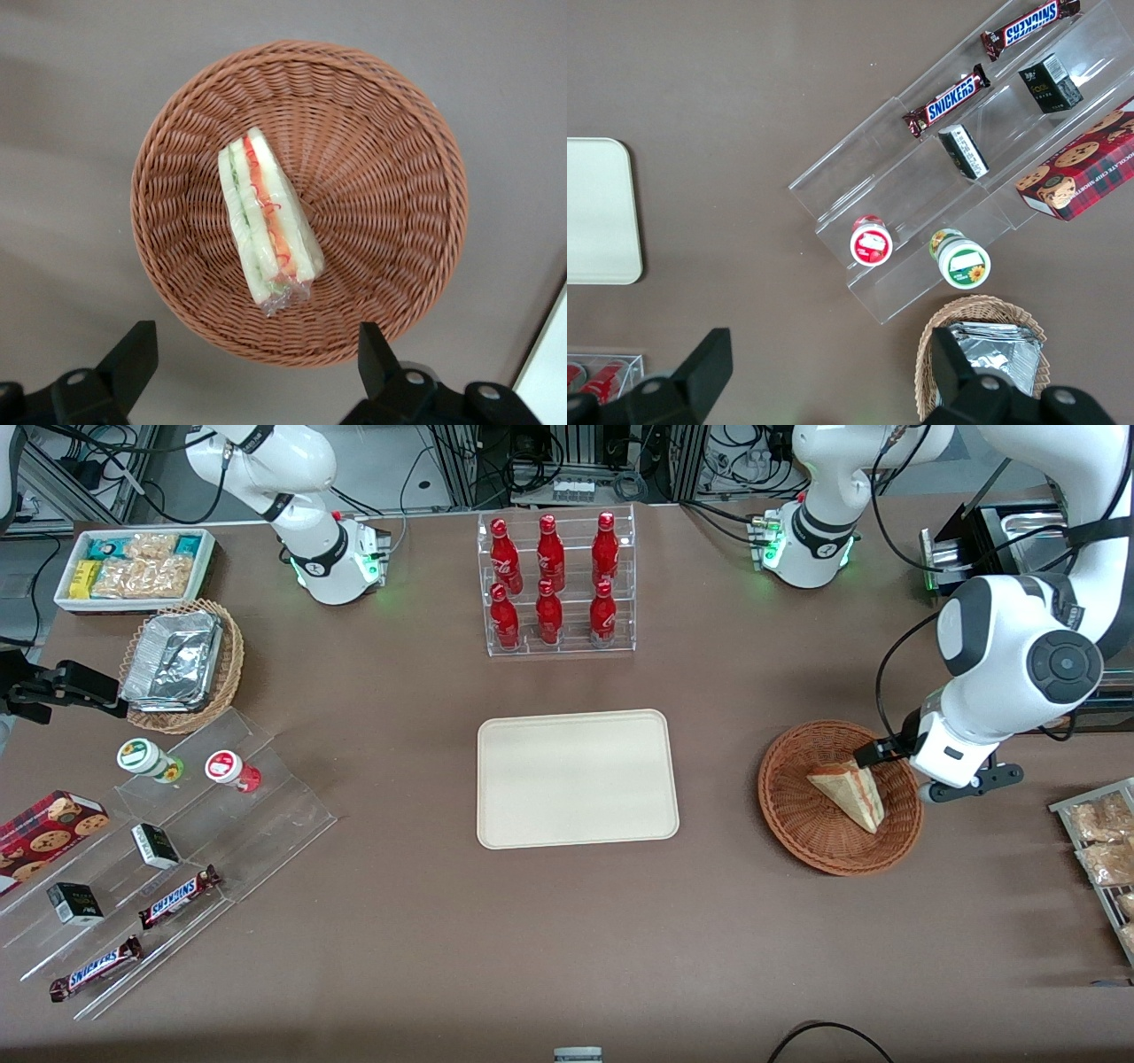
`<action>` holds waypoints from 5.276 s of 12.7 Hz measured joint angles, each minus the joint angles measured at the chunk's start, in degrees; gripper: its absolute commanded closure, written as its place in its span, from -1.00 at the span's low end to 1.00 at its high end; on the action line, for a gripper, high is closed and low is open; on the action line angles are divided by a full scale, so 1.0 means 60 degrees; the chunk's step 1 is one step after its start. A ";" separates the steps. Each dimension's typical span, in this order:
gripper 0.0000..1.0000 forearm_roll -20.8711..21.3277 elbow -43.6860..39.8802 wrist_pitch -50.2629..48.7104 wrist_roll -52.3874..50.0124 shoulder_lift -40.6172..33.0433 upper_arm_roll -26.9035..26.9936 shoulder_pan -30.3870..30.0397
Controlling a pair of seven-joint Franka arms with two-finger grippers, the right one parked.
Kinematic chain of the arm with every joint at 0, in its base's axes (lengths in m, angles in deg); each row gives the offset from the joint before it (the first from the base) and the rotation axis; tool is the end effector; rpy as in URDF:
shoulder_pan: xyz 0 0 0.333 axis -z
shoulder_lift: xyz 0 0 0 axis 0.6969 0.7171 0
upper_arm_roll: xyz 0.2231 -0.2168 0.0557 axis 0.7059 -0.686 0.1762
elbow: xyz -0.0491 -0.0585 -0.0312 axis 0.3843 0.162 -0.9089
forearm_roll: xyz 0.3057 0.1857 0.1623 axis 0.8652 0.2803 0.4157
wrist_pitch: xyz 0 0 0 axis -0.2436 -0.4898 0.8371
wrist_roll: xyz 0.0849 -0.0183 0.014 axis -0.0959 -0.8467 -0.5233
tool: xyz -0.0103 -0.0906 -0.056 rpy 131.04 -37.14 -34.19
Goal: Place sandwich from basket to tray
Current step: 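Lower the open left gripper around the sandwich and close it, then lift the sandwich with the left gripper and carry it over the cream tray, then lower the sandwich onto the tray and open the left gripper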
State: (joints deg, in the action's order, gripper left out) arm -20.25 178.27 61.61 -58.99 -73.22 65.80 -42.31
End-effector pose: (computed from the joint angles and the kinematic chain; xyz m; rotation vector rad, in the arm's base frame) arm 0.5588 -0.0332 0.3741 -3.0581 -0.5607 0.1365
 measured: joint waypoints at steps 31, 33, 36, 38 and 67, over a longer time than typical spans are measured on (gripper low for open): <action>1.00 -0.0056 0.1834 0.3560 -0.2551 0.1163 0.0024 0.0000; 1.00 -0.0041 0.1711 0.2966 -0.2537 0.0876 -0.0008 0.0034; 1.00 -0.0024 0.1265 0.1770 -0.2386 0.0351 -0.0125 0.0458; 1.00 -0.0020 0.0750 0.0863 -0.2238 0.0195 -0.0185 0.1083; 1.00 -0.0184 -0.6721 -0.0116 -0.3485 0.6438 -0.0441 0.6650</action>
State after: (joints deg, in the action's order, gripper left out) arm -21.36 137.95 60.92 -79.90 -34.59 63.16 -2.41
